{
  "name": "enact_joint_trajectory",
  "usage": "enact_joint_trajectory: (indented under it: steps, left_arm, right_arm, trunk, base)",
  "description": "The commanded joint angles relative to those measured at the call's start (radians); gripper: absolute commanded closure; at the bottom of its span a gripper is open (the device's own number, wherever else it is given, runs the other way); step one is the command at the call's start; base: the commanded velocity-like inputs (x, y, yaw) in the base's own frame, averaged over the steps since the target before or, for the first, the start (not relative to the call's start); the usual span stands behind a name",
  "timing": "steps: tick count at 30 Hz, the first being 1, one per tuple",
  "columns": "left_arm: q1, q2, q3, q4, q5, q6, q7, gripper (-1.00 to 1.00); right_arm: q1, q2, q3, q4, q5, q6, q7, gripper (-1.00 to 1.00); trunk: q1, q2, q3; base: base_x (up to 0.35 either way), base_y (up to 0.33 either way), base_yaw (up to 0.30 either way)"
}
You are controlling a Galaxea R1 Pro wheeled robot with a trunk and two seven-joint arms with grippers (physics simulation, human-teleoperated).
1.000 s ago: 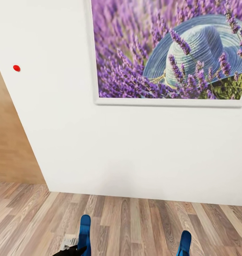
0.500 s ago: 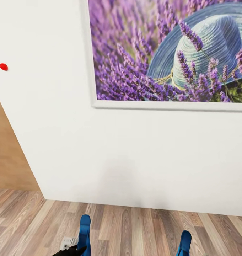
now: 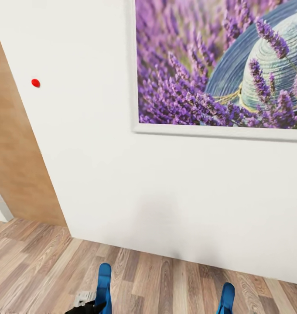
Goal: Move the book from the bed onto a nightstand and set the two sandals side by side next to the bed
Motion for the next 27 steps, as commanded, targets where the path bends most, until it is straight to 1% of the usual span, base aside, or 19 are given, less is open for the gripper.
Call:
enact_joint_trajectory:
  steps: [1,5,6,9,13,16,25,27]
  left_arm:
    - [-0.001,0.0,0.004,0.001,-0.004,-0.004,0.001,1.0]
    - [0.003,0.001,0.004,0.0,-0.007,-0.005,0.035,1.0]
    - [0.005,0.002,0.002,0.0,-0.013,-0.005,0.041,1.0]
    - [0.027,0.013,-0.009,0.0,-0.076,-0.01,0.076,1.0]
    - [0.036,0.017,-0.013,0.0,-0.114,-0.039,0.092,1.0]
    - [0.039,0.017,-0.013,0.0,-0.121,-0.06,0.097,1.0]
    - [0.039,0.017,-0.013,0.001,-0.12,-0.063,0.097,1.0]
    - [0.039,0.017,-0.012,0.0,-0.12,-0.063,0.096,1.0]
  right_arm:
    - [0.0,0.0,-0.007,0.0,0.0,0.005,0.004,1.0]
    - [0.0,0.0,-0.007,0.0,0.0,0.005,0.004,1.0]
    - [0.0,-0.001,-0.007,0.0,0.0,0.005,0.005,1.0]
    - [0.0,-0.001,-0.007,0.0,0.0,0.005,0.004,1.0]
    - [0.0,0.0,-0.007,0.0,0.0,0.005,0.004,1.0]
    - [0.0,0.0,-0.007,0.0,0.0,0.005,0.004,1.0]
    - [0.0,0.0,-0.005,0.0,0.0,0.005,0.004,1.0]
    - [0.0,0.0,-0.005,0.0,0.0,0.005,0.004,1.0]
  trunk:
    - [0.0,-0.001,-0.001]
    - [0.0,-0.001,-0.001]
    - [0.0,-0.001,-0.001]
    - [0.0,-0.001,-0.001]
    - [0.0,-0.001,-0.001]
    - [0.0,-0.001,-0.001]
    - [0.0,-0.001,-0.001]
    - [0.0,-0.001,-0.001]
  base:
    - [0.0,0.0,0.289]
    - [0.0,0.0,0.29]
    - [0.0,0.0,0.29]
    - [0.0,0.0,0.29]
    - [0.0,0.0,0.29]
    - [0.0,0.0,0.29]
    - [0.001,0.0,0.29]
    - [0.139,0.0,0.29]
